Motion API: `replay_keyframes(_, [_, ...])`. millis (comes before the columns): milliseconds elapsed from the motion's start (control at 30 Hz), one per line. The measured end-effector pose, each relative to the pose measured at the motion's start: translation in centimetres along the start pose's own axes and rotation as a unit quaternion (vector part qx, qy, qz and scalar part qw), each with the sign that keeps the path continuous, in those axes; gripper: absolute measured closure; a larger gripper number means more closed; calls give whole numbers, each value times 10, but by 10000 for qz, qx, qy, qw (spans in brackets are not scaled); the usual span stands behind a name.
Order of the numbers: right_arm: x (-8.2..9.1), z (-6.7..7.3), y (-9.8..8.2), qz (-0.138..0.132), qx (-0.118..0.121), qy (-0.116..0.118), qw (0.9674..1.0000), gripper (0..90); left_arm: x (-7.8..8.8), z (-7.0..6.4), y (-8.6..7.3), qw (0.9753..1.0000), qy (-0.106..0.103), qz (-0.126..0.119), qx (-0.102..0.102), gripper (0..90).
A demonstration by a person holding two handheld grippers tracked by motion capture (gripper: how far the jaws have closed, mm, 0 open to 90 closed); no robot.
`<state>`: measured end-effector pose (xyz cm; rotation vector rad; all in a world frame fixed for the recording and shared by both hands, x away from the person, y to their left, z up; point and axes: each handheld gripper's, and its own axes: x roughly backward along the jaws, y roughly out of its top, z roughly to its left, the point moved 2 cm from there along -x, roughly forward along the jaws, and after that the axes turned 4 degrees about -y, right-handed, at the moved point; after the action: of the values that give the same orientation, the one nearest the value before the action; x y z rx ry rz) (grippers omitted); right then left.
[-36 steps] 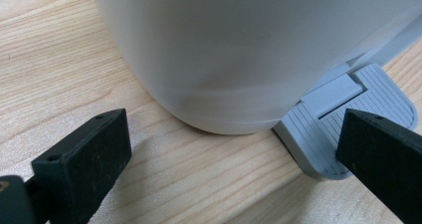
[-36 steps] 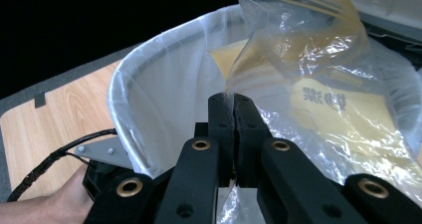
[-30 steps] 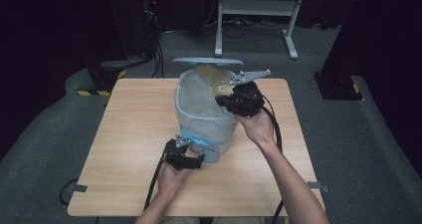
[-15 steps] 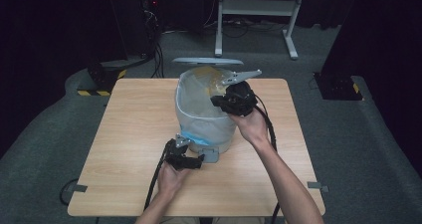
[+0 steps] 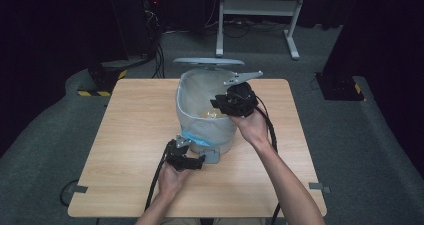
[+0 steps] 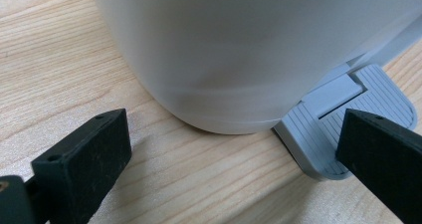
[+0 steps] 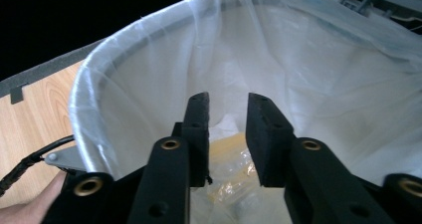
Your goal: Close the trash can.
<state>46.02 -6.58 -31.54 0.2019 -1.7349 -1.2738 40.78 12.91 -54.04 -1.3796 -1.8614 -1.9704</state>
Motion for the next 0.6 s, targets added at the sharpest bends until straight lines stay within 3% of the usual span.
replay_keyframes(367, [17, -7, -6, -478, -212, -228, 9984, 556, 0, 0, 0, 10000, 0, 37, -31, 9])
replay_keyframes(600, [27, -14, -16, -763, -406, -271, 9959, 535, 0, 0, 0, 10000, -6, 38, -26, 10])
